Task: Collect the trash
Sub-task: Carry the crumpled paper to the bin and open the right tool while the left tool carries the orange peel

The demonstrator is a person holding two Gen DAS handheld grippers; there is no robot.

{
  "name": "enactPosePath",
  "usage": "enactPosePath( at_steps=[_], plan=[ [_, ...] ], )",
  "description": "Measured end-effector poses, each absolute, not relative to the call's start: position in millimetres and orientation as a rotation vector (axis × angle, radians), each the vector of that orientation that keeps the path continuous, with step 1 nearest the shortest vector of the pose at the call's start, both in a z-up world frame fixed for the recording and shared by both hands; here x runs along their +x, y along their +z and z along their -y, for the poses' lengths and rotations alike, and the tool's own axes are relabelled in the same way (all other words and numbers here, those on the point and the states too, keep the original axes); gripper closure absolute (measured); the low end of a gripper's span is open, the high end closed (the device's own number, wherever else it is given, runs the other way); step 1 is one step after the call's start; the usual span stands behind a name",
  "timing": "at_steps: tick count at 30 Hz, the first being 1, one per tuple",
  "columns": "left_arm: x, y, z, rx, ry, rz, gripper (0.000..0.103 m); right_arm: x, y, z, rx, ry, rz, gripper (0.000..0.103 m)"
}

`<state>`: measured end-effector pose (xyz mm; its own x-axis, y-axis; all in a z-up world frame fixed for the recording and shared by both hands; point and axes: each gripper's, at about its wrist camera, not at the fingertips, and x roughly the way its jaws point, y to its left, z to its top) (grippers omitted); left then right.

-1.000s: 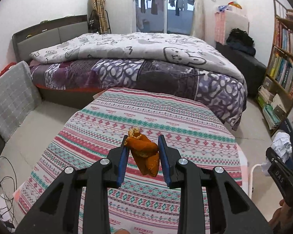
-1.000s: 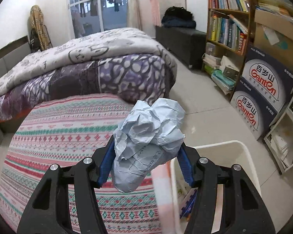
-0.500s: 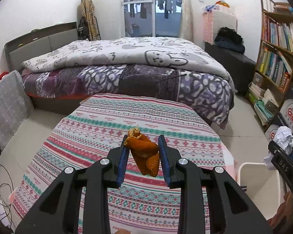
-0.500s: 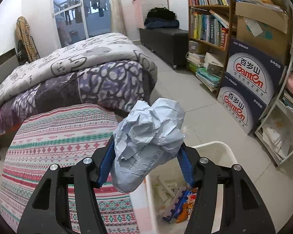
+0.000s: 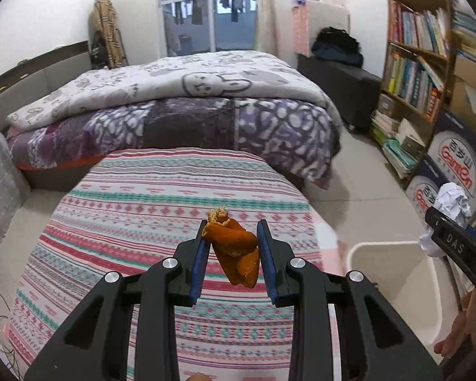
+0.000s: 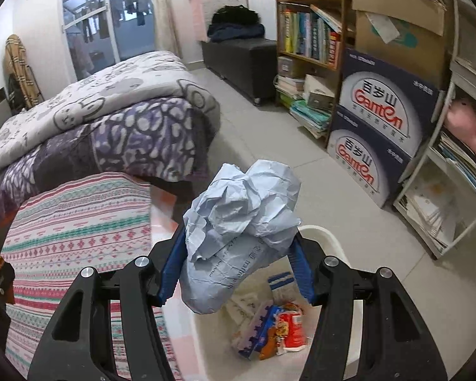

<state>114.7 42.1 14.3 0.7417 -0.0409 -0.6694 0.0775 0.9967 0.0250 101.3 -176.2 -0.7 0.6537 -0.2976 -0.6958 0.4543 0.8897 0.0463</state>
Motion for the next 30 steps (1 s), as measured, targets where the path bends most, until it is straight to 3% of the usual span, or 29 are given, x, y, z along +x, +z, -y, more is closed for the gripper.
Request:
enactPosePath(
  at_steps=[10, 12, 18, 30],
  plan=[
    [109, -3, 11, 0.077, -0.165, -0.793, 0.073, 84, -7, 231, 0.297, -0.513, -0.77, 0.042],
    [106, -8, 25, 0.09, -0.19, -0.804, 0.073, 79, -4, 244, 0.313, -0.541, -0.76, 0.03],
    [99, -23, 58, 0.129, -0.248, -0.837, 0.073, 61, 1, 283, 0.409, -0.615, -0.733, 0.015],
    [86, -43, 137, 0.12, -0.388, -0.917, 0.071, 28, 11, 339, 0.635, -0.681, -0.663, 0.009]
  ],
)
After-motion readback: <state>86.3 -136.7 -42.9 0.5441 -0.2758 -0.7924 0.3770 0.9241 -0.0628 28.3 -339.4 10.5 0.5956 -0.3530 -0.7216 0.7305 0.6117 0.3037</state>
